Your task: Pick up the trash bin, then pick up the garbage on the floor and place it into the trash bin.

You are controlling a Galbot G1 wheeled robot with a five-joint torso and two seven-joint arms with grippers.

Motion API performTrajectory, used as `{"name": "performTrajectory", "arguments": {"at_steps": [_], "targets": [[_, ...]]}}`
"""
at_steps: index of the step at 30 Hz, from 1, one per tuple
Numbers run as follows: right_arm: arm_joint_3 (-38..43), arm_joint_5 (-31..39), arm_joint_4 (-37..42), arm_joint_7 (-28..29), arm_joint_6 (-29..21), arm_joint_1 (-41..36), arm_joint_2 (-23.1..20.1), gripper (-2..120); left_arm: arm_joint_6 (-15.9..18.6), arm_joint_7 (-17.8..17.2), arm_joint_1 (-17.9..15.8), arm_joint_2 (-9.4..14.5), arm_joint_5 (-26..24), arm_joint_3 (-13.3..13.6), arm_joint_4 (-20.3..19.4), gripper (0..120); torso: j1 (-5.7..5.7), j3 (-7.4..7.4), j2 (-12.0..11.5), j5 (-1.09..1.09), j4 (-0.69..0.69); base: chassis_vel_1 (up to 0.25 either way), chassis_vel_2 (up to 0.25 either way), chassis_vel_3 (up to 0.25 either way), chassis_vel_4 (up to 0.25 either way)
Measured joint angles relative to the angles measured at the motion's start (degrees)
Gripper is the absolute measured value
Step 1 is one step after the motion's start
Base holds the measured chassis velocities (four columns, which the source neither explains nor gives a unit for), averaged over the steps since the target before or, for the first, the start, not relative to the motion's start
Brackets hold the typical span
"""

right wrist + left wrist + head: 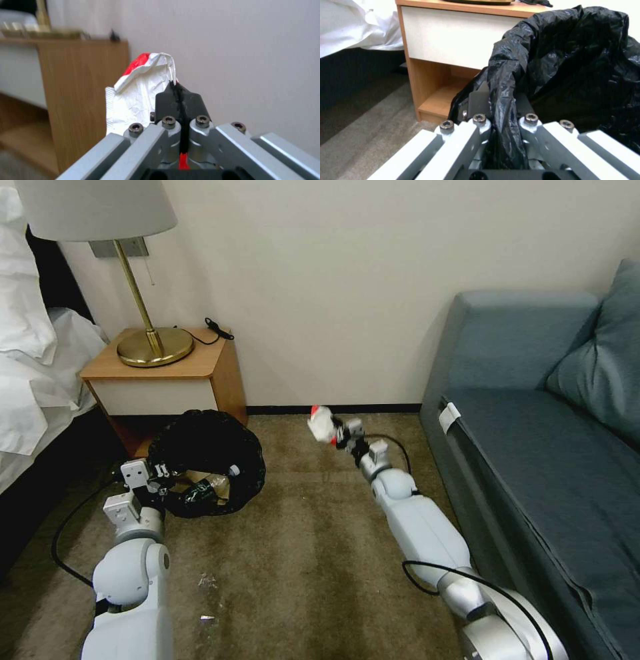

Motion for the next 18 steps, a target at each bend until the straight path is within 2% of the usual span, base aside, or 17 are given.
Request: {"name": "performTrajectory", "arguments": {"at_steps": [3,7,9,18], "targets": [[-4.3,2.7,7.1,2.3,-1.2,-0.2,-0.3,0,0.0,0.0,-0.2,-0.1,0.0,0.1,0.1,4,0.00,0.00,0.0,0.00,0.00,0.000,0.000,0.000,0.000],[-6.8,3.9,11.1,3.3,-2.0,-0.6,-0.3,0,0.0,0.0,-0.3,0.0,0.0,0.1,0.1,4,0.00,0.00,0.0,0.00,0.00,0.000,0.000,0.000,0.000],[-10.6,5.2,16.6,5.1,-3.0,-1.2,-0.1,0,0.0,0.0,-0.5,0.1,0.0,0.0,0.1,4,0.00,0.00,0.0,0.00,0.00,0.000,0.000,0.000,0.000],[-18.2,6.6,25.4,8.9,-5.2,-1.8,0.2,0,0.0,-0.1,-0.5,-0.1,0.0,-0.1,0.1,4,0.00,0.00,0.0,0.00,0.00,0.000,0.000,0.000,0.000]]}}
